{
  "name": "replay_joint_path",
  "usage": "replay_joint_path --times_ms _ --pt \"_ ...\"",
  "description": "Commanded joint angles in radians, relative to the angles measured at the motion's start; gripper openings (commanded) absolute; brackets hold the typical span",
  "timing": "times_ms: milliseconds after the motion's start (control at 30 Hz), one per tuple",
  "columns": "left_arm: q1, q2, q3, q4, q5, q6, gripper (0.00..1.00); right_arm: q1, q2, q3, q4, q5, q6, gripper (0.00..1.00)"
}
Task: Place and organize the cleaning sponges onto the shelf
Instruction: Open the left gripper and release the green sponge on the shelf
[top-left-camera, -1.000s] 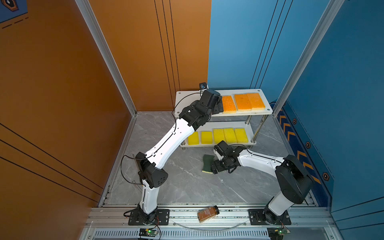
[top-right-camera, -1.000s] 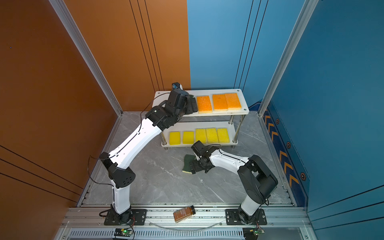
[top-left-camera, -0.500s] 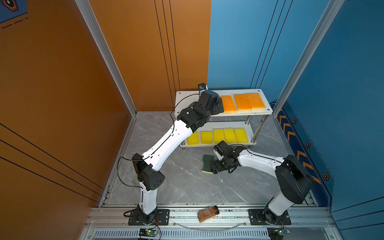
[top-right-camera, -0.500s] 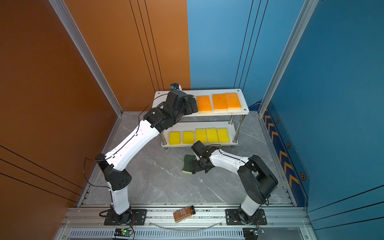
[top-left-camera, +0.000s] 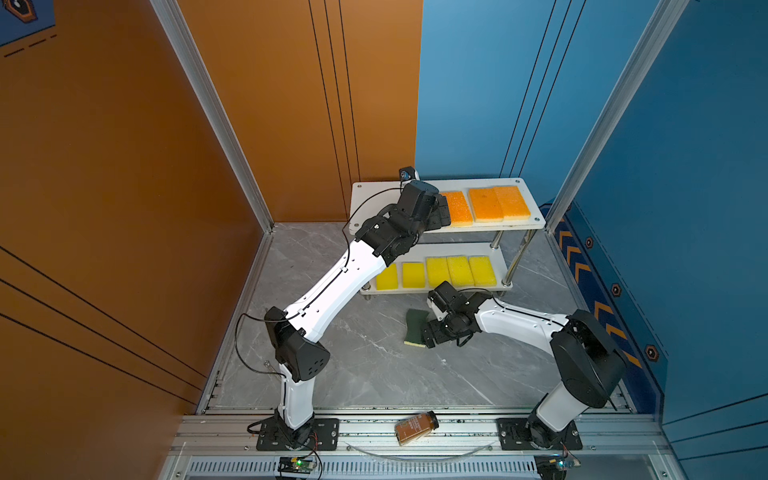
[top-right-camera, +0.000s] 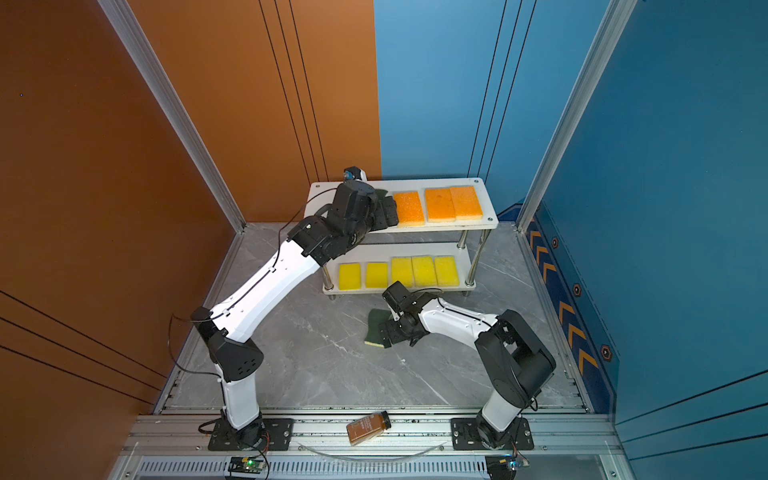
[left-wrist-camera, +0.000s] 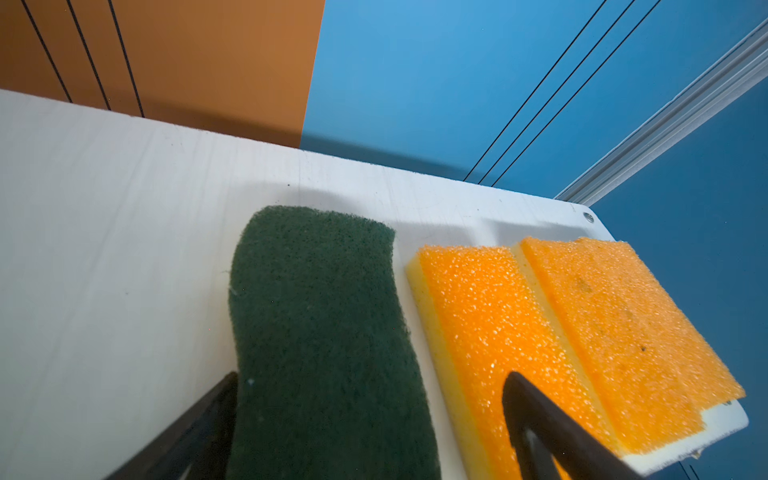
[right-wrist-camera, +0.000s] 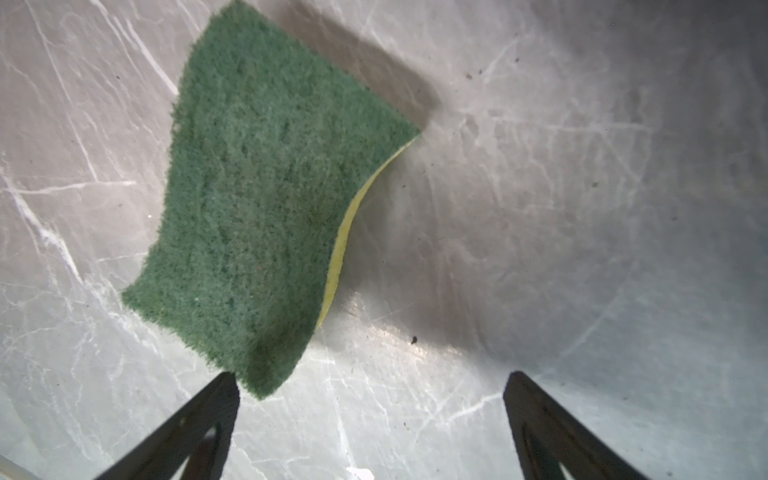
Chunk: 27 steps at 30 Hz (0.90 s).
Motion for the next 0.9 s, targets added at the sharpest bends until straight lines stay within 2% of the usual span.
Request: replay_joint_path --times_ms 0,433,700,867 --pt "-0.014 -0.016 -0.004 0.016 0.018 0.005 0.98 -0.005 -0.020 -0.005 0.006 -0.004 0.013 0.98" --pt "-0.020 -0.038 -0.016 0.015 -0.017 0.025 0.98 -0.005 -0.024 -0.009 0.012 -0.008 0.014 0.99" --pt "-0.023 -0.089 -0.037 0.015 -0.079 0.069 0.98 -0.005 -0.059 -0.009 0.076 -0.084 0.060 1.00" --pt "-0.023 -0.127 -0.051 0.016 -0.099 0.102 0.98 -0.043 -0.071 -0.008 0.105 -0.116 0.095 1.00"
